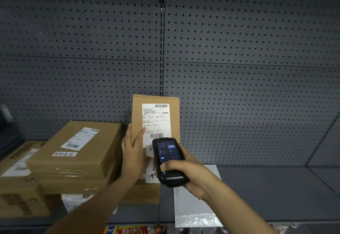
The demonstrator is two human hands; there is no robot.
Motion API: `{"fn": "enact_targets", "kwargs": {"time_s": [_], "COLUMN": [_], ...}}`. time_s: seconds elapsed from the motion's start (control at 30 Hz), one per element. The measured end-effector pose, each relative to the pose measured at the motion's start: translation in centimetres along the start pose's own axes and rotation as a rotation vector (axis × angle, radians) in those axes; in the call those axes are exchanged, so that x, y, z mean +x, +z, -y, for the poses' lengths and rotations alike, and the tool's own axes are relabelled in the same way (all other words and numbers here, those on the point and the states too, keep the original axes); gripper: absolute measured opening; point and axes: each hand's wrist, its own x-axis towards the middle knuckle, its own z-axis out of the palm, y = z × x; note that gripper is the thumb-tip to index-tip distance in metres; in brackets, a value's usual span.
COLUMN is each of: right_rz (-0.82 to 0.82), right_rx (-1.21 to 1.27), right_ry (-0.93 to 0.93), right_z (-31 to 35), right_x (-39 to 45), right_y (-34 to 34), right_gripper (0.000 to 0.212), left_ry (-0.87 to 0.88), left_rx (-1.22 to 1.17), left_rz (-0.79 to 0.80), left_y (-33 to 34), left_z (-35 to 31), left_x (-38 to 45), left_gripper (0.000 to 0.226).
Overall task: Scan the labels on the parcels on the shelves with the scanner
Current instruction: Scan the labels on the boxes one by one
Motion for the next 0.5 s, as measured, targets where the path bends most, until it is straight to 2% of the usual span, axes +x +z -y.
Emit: {"fn": "enact_targets", "kwargs": {"time_s": [0.5], "right_rz": [-0.018], "right_rx": [-0.021], "right_ry": [-0.006], "right_z": [-0.2], "right_x": [0.5], "right_y": [1.2], "right_gripper": [0.072], "left_ry": [0.049], "left_rx": [-0.034], "left_rz": [-0.011], "left_y": [0.5], "left_z": [1.5], "left_x": [0.2], "left_gripper": [0.095]}}
